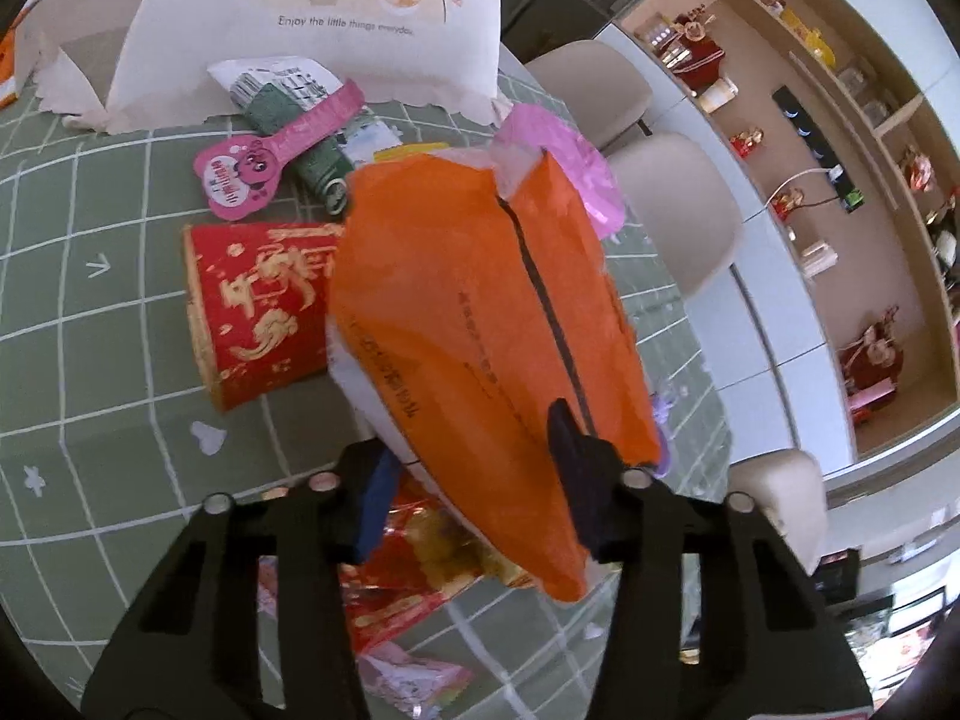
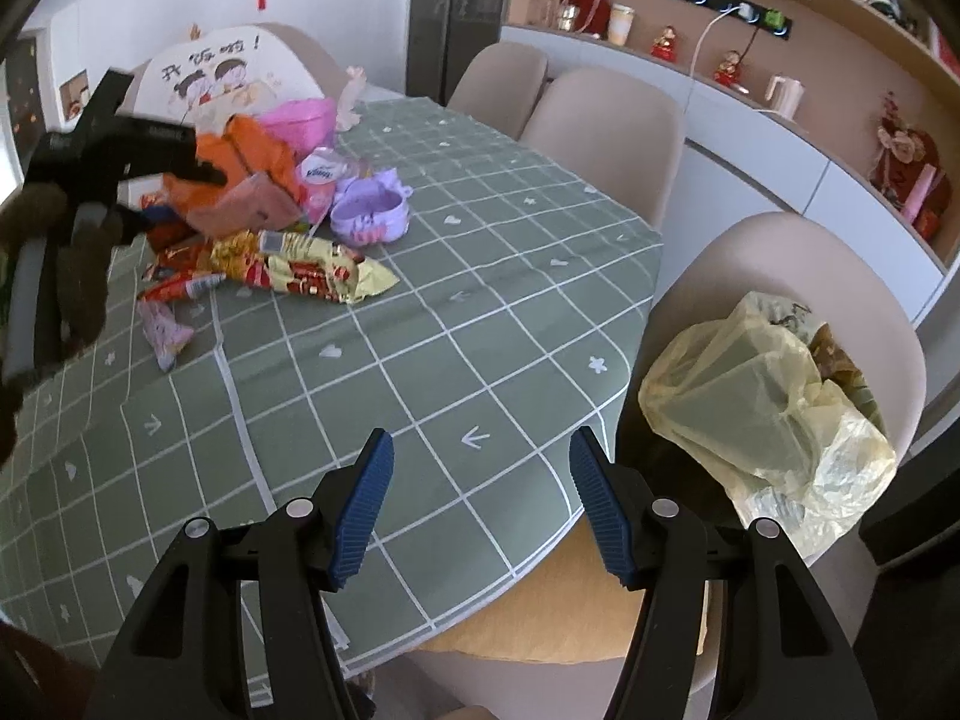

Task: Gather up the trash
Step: 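Reach the left tool to the orange paper bag and grasp it, then lift the orange bag with the left tool while the right tool grasps a yellow snack wrapper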

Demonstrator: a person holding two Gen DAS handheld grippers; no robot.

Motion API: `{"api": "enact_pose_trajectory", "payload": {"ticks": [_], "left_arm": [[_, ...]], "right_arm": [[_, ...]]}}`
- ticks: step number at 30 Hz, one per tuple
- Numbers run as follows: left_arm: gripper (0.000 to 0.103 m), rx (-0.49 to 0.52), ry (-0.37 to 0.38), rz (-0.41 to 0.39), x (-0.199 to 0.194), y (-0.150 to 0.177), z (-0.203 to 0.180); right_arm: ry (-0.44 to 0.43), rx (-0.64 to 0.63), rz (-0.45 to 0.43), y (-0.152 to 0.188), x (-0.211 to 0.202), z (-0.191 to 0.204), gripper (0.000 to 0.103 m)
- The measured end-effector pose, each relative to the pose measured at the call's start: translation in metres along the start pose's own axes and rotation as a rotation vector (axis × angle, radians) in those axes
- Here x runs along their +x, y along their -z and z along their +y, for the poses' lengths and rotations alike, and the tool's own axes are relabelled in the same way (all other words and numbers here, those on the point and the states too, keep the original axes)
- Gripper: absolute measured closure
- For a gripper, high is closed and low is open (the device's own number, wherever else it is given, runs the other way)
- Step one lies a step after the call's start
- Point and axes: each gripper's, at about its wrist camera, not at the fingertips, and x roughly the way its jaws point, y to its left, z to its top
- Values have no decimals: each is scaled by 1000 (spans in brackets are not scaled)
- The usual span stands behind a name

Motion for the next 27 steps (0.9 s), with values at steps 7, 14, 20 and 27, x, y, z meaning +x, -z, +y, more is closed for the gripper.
{"api": "enact_pose_trajectory", "payload": {"ticks": [7, 14, 20, 27], "left_arm": [[91, 71, -64, -48, -17, -3, -32], [93, 105, -152, -118, -78, 50, -62], [93, 16, -253, -233, -136, 94, -67], [93, 138, -393, -278, -176, 118, -67]], "right_arm": [[-83, -43, -12, -2, 13, -19, 45], [-315, -113, -82, -40, 31, -47, 45], [-517, -249, -115, -73, 54, -29, 45], [-623, -381, -104, -103, 84, 22, 45]]}}
